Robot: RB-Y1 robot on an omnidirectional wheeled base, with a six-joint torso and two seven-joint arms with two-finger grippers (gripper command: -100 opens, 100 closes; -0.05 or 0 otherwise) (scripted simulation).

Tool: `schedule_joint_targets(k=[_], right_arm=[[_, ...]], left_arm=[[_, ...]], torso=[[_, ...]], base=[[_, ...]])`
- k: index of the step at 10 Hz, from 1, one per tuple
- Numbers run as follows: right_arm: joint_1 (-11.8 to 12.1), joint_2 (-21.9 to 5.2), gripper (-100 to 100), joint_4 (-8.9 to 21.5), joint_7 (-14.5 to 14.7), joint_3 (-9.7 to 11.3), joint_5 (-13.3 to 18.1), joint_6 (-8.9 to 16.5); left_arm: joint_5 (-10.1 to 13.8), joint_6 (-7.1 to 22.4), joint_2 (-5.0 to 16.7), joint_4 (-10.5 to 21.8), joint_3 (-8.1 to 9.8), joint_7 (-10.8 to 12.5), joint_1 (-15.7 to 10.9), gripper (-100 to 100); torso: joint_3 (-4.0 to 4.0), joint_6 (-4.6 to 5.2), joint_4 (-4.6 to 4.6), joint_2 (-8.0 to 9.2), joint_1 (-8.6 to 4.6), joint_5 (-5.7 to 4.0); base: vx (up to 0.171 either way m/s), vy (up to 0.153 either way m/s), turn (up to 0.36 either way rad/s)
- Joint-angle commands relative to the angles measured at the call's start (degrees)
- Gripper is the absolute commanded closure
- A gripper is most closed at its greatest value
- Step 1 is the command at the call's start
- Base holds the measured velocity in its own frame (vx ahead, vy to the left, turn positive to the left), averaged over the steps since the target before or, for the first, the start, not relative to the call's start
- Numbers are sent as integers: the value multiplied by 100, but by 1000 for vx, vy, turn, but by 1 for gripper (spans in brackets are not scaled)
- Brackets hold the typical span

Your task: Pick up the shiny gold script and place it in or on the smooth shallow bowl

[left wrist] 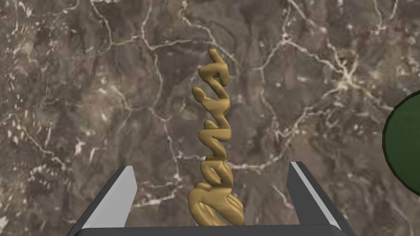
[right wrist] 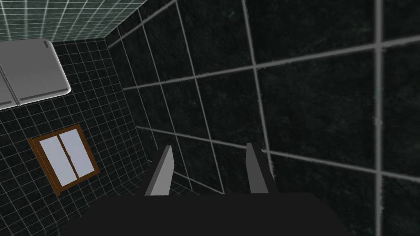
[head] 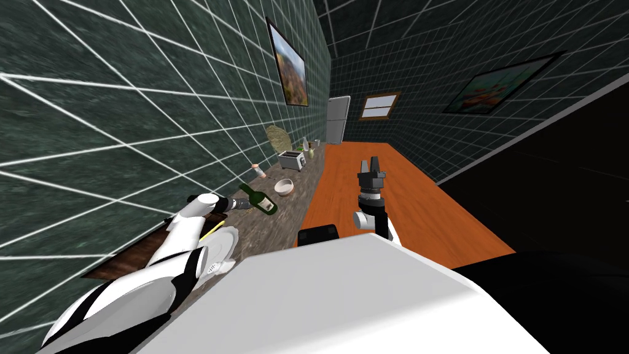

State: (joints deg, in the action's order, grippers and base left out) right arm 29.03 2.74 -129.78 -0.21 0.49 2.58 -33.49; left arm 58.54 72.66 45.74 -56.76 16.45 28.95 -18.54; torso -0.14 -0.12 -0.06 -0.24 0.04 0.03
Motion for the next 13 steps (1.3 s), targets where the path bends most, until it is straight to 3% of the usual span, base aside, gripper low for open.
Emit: schedule_joint_targets(k=[1,2,4,5,9,10,11,12,13], right_arm=[[0,0,0,0,0,0,0,0],[0,0,0,0,0,0,0,0],[0,0,0,0,0,0,0,0],[0,0,0,0,0,0,0,0],[0,0,0,0,0,0,0,0],[0,0,0,0,0,0,0,0],[0,0,0,0,0,0,0,0],[0,0,0,0,0,0,0,0],[-1,0,0,0,0,0,0,0]], left_arm=[[0,0,0,0,0,0,0,0],[-61,-184,-142,79,-19,-66,27,-100],[-68,-194,-141,179,-34,-99,-39,-100],[-71,-215,-148,185,-36,-109,-39,100],[-71,-210,-147,184,-36,-108,-40,100],[-71,-210,-147,184,-36,-108,-40,0],[-18,-54,-41,21,-5,-18,8,100],[-45,-143,-90,123,-27,-74,-34,100],[-42,-122,-79,113,-24,-64,-34,0]], torso=[[0,0,0,0,0,0],[5,0,2,8,-6,-2],[0,1,0,-1,-5,-1],[3,0,1,5,-7,-2],[6,0,2,10,-5,-1],[6,0,3,11,-5,-1],[7,0,3,11,-5,-1],[12,-5,6,20,-7,-4],[12,-2,5,20,-7,-2]], base=[[0,0,0],[25,10,-28],[29,9,-19],[0,0,0],[0,0,0],[0,0,0],[-24,-8,28],[-14,-3,13],[0,0,0]])
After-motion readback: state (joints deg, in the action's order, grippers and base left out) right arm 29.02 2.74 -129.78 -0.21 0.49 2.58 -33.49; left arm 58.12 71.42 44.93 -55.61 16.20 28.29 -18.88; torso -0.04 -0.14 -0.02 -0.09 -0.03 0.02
